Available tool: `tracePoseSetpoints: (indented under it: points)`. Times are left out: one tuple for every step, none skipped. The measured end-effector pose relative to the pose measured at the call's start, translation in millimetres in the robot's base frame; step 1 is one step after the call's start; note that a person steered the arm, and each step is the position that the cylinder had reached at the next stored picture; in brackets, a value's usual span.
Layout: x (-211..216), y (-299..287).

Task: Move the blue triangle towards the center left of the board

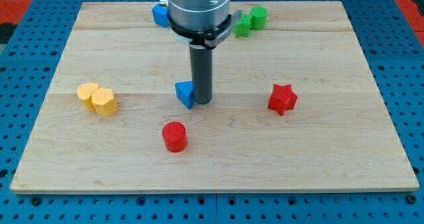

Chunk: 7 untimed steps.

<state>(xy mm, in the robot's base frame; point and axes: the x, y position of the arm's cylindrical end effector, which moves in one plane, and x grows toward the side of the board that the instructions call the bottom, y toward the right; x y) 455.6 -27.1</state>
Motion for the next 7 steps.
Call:
tracePoseSetpoints:
  points:
    - [0.9, -24.6]
    - [1.8, -46.7]
    - [-6.4, -50.3]
    - [-20.4, -57.8]
    - [-20.9, -73.4]
    - [-18.3, -89.9]
    - [-15.4, -114.1]
